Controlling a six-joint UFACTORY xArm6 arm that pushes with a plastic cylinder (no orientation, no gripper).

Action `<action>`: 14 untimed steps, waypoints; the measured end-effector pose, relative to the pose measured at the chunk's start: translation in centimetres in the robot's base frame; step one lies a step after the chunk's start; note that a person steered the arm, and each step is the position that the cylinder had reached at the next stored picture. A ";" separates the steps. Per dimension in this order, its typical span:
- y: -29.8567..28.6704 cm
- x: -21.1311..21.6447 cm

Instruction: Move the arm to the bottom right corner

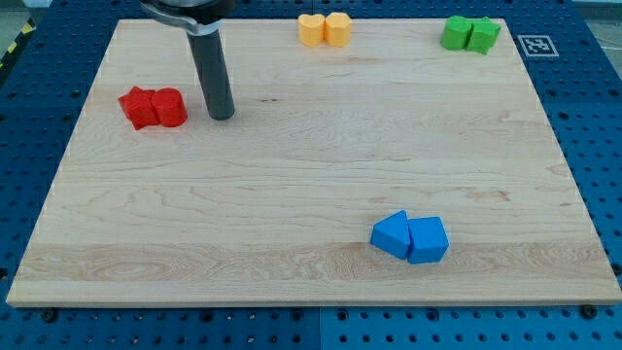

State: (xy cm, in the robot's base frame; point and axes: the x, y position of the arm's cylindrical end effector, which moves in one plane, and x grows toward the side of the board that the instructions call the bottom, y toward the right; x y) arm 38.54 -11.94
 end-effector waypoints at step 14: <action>17.8 4.7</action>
State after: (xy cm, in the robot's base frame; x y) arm 43.24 5.91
